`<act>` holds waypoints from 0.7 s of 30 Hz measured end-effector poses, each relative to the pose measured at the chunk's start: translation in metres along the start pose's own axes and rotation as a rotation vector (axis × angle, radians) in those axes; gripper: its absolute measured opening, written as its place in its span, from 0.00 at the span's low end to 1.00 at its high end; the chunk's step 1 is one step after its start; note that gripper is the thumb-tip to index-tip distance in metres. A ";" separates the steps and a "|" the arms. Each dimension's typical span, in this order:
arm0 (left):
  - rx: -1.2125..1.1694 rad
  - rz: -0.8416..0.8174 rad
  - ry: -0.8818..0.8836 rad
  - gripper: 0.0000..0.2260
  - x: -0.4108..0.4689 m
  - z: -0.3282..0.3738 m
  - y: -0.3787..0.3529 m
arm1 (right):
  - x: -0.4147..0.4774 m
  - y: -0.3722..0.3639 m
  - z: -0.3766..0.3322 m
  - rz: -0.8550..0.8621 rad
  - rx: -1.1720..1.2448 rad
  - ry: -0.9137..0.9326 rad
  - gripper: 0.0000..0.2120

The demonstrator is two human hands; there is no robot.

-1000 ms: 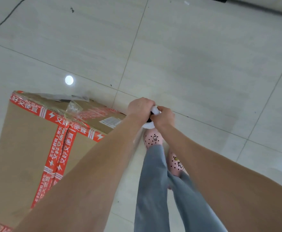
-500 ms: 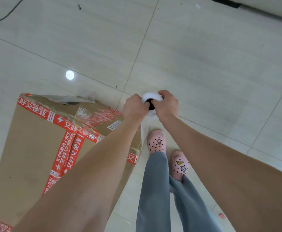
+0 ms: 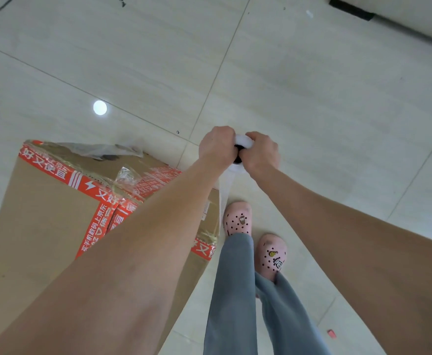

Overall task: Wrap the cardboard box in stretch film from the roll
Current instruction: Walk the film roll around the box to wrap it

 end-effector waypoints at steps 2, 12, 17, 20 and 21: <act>-0.075 0.028 0.064 0.02 -0.001 -0.013 0.005 | 0.001 -0.001 -0.011 -0.001 0.024 0.020 0.17; -0.589 0.046 0.449 0.13 -0.017 -0.080 0.003 | -0.002 -0.029 -0.042 -0.124 0.150 -0.069 0.14; -0.298 0.008 0.166 0.17 0.004 -0.059 0.037 | 0.000 -0.026 -0.054 -0.134 0.116 -0.098 0.14; -0.114 -0.028 0.000 0.23 0.019 -0.038 0.045 | 0.002 -0.028 -0.055 -0.133 0.093 -0.100 0.13; -0.069 -0.035 -0.028 0.21 0.021 -0.032 0.046 | 0.003 -0.029 -0.055 -0.135 0.084 -0.097 0.12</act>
Point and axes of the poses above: each hand's wrist, its own x-axis towards the middle knuckle, its own y-axis out of the back of the hand, z = x × y, the point moved 10 cm from there along x, towards the middle knuckle, and after that the axes turned 6 degrees about -y, right-handed, at the moved point
